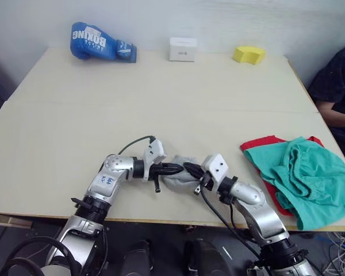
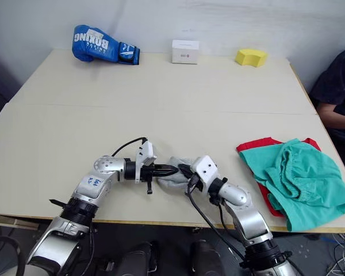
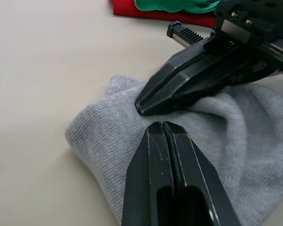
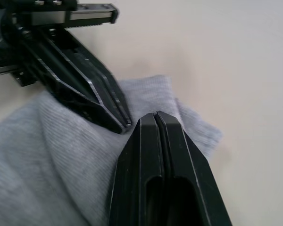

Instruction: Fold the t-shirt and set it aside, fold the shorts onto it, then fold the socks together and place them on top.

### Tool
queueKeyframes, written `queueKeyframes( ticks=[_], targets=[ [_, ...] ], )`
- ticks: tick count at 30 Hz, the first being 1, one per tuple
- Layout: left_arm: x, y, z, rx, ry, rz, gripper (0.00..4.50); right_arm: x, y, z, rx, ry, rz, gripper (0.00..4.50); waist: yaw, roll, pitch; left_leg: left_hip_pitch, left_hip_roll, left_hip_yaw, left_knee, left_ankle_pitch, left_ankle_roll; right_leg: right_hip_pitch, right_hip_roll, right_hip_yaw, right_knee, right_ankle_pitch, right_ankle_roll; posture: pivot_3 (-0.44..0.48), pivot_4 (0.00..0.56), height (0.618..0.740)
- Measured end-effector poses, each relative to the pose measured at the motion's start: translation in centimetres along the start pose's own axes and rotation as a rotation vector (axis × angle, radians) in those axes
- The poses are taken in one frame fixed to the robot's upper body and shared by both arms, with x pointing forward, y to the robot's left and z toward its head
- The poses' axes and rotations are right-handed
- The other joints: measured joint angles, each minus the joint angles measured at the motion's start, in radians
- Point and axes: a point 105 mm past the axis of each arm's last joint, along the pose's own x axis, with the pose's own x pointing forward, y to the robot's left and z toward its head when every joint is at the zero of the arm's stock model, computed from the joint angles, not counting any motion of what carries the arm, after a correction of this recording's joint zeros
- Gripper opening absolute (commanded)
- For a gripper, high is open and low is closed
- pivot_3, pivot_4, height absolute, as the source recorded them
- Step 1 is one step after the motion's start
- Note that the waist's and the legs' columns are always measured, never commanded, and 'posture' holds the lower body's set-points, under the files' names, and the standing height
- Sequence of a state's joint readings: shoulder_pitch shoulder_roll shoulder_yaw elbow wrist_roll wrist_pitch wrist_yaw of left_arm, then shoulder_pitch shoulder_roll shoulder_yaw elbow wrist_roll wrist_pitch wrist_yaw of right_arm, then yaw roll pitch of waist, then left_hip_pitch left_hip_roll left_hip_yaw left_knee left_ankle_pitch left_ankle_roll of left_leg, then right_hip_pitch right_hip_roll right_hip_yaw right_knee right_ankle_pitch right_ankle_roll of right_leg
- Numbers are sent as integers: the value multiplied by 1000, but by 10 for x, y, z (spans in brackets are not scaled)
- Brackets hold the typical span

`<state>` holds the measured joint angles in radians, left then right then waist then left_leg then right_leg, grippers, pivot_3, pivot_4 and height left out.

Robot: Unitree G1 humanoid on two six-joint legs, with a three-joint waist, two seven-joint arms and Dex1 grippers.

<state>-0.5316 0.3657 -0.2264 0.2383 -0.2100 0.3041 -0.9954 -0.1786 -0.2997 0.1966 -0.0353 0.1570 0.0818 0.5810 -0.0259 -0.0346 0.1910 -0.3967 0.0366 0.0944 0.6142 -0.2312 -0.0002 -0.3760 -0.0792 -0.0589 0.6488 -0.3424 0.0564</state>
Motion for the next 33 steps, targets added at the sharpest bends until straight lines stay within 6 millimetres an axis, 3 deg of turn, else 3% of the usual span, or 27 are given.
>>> queueKeyframes(
  ticks=[5, 7, 10, 12, 16, 20, 25, 33],
  targets=[
    [2, 1, 0, 14, 9, 16, 28, -15, -22, -8, 86, -15, -73, 0, 0, 0, 0, 1, 0, 0, -1, 0, 1, 1, 0, 0, -2, 0, 0, 0, 150, 740],
    [2, 2, 0, 25, 8, 19, 0, -22, -22, 4, 182, -72, -56, 389, 1, 0, 0, 0, 1, 0, -1, 1, 2, 1, 0, 0, -2, 0, 0, 0, 150, 740],
    [2, 2, 0, 36, 8, 22, 0, -32, -24, 31, 272, -121, -19, 1242, 1, 1, -1, 0, 1, -1, -1, 0, 1, 1, 0, 0, -2, 0, 0, 0, 150, 740],
    [3, 2, 0, 45, 9, 18, 0, -43, -33, 37, 347, -56, -37, 1991, 1, 1, -1, 0, 1, -1, -1, -1, 1, 1, -1, 0, -2, 0, 0, 0, 150, 740],
    [2, 3, 1, 50, 12, 11, 0, -63, -47, 30, 560, 179, -103, 3184, 3, 1, -1, -1, 1, -2, -2, -1, 1, 0, -1, 0, -4, 0, -1, 0, 150, 740],
    [5, 3, 3, 58, 12, -6, 0, -76, -30, 15, 999, 271, -65, 4460, 3, 2, 0, -5, 2, -2, -3, 2, 6, -2, -1, -2, -6, 0, -1, 0, 150, 740],
    [5, 5, 4, 66, 24, -7, 0, -69, -13, 16, 1277, 259, -102, 4460, 0, 2, -1, -7, 1, -1, -1, 2, 10, -2, -1, -2, -9, 2, 3, 0, 150, 740],
    [5, 4, 1, 57, 26, 1, 0, -39, 18, 20, 1405, 281, -53, 4460, -5, 3, -2, -7, 2, -1, -2, 2, 11, -1, 1, -1, -12, 4, 4, 0, 150, 740]
  ],
)
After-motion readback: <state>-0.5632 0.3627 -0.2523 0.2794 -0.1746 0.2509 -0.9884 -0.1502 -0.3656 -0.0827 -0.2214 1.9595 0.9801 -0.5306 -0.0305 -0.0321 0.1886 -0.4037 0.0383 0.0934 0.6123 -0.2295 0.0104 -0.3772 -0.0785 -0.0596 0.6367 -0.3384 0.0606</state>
